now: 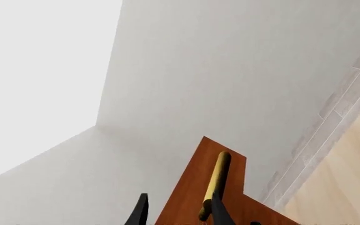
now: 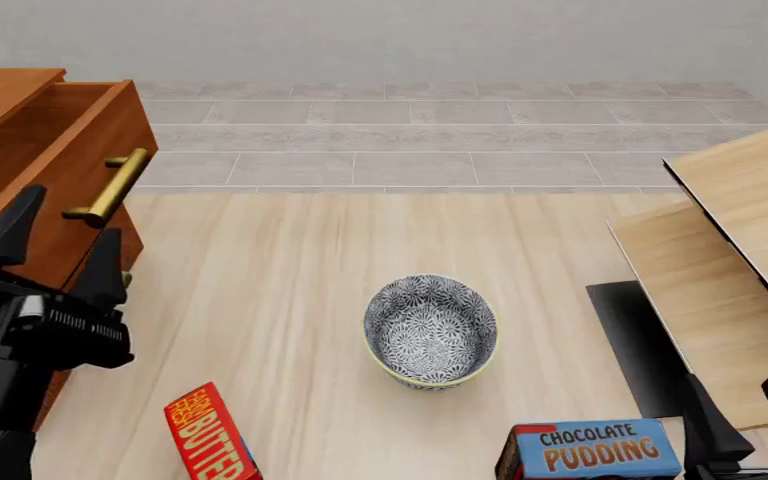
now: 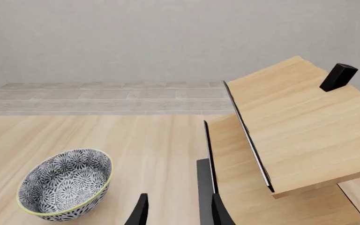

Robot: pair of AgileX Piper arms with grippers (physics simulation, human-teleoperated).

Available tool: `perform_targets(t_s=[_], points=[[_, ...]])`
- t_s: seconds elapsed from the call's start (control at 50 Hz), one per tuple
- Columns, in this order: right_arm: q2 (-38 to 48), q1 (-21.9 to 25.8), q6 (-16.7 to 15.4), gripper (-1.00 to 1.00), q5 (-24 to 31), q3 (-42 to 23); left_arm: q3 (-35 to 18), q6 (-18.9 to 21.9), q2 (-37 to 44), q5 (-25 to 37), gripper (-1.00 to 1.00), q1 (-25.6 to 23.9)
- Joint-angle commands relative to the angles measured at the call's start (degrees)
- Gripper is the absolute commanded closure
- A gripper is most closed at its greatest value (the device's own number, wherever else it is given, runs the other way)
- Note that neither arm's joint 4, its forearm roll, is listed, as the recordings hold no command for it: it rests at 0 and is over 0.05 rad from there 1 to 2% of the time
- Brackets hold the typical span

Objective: Close the top drawer of the cabinet.

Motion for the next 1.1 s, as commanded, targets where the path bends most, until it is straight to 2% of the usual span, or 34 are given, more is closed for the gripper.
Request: perform_targets(t_s=[0.02, 1.1], points=[[0.01, 0.03, -0.01, -1.00, -0.13, 0.00, -0.24, 0.01, 0.31, 0.00, -1.00, 0.84], [-0.01, 0.15, -0.41, -1.00, 0.15, 0.00, 0.63, -0.91, 0.04, -0.01, -1.00, 4.52]])
